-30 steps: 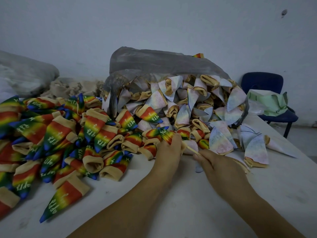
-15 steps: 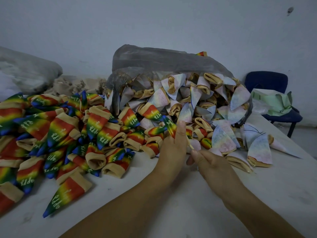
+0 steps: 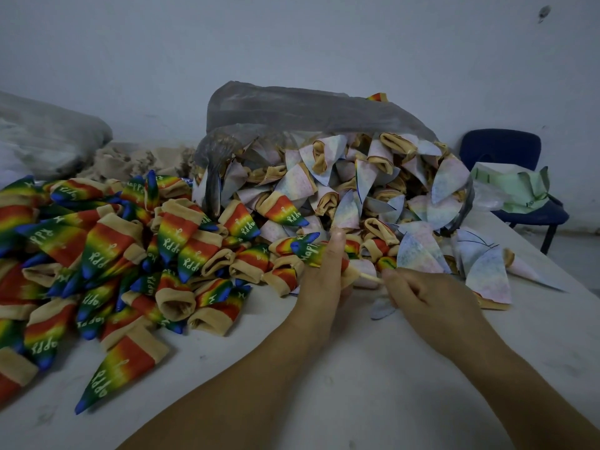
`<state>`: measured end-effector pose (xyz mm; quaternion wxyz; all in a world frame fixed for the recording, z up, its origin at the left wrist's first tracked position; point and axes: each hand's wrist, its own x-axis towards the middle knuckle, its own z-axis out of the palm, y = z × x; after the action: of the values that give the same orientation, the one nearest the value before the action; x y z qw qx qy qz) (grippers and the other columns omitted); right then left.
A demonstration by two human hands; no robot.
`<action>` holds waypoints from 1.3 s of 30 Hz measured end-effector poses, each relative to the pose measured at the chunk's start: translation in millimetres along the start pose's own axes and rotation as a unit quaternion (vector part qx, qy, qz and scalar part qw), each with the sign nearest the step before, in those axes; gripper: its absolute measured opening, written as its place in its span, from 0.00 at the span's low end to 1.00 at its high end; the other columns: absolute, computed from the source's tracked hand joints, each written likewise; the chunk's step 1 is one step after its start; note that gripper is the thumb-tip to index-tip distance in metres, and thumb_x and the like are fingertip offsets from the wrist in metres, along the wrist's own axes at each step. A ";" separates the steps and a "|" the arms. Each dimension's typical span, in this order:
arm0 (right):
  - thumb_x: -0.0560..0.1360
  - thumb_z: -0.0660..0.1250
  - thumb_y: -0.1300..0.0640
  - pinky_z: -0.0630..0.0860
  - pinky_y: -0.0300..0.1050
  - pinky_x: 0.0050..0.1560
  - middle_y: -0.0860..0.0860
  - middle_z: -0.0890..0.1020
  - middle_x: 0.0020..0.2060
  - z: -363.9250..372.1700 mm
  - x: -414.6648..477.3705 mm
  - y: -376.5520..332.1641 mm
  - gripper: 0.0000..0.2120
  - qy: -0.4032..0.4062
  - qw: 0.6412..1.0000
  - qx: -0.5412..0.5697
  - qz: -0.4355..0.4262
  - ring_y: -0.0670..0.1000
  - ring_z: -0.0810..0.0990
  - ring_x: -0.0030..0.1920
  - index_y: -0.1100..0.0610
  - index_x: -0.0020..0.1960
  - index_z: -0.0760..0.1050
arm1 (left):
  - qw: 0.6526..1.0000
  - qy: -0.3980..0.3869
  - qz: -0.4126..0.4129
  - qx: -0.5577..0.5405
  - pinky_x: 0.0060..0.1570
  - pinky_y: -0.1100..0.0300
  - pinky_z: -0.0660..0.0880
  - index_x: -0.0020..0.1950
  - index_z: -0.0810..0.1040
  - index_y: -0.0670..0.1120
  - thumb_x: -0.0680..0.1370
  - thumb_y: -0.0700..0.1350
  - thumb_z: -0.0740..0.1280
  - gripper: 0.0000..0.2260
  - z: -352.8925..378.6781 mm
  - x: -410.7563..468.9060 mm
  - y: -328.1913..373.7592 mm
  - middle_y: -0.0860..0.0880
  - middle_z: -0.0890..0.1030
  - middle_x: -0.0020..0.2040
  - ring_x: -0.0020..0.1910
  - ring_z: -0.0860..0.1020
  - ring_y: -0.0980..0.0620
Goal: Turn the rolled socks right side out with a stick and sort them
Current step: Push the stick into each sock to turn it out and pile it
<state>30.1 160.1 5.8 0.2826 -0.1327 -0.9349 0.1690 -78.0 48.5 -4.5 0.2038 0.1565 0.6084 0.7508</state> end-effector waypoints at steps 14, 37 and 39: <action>0.76 0.60 0.66 0.60 0.41 0.20 0.54 0.74 0.22 25.7 -5.5 -20.1 0.10 0.047 0.993 -0.101 -0.041 0.53 0.70 0.19 0.64 0.47 0.81 | 1.000 -0.001 0.002 0.016 0.28 0.63 0.64 0.18 0.68 0.53 0.81 0.46 0.60 0.28 12.5 -2.8 -1.7 0.56 0.66 0.20 0.20 0.65 0.60; 0.75 0.64 0.44 0.67 0.27 0.35 0.42 0.68 0.29 -0.4 6.9 -1.5 0.18 -0.105 0.994 -0.011 -0.021 0.40 0.67 0.27 0.59 0.49 0.80 | 0.988 0.047 -0.101 -0.107 0.21 0.66 0.60 0.35 0.70 0.45 0.76 0.59 0.66 0.19 -13.3 13.2 -4.9 0.53 0.66 0.23 0.20 0.64 0.57; 0.72 0.55 0.33 0.65 0.31 0.32 0.43 0.69 0.26 1.4 2.0 -0.6 0.24 -0.063 0.997 -0.048 -0.009 0.42 0.69 0.27 0.50 0.43 0.80 | 0.989 0.039 -0.101 -0.101 0.22 0.66 0.60 0.35 0.71 0.46 0.76 0.59 0.66 0.19 -12.9 13.3 -5.5 0.53 0.66 0.24 0.22 0.64 0.57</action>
<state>27.5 160.0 5.9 0.2175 -0.1267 -0.9591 0.1295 -95.1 45.2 -12.8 0.2694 0.0433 0.5498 0.7895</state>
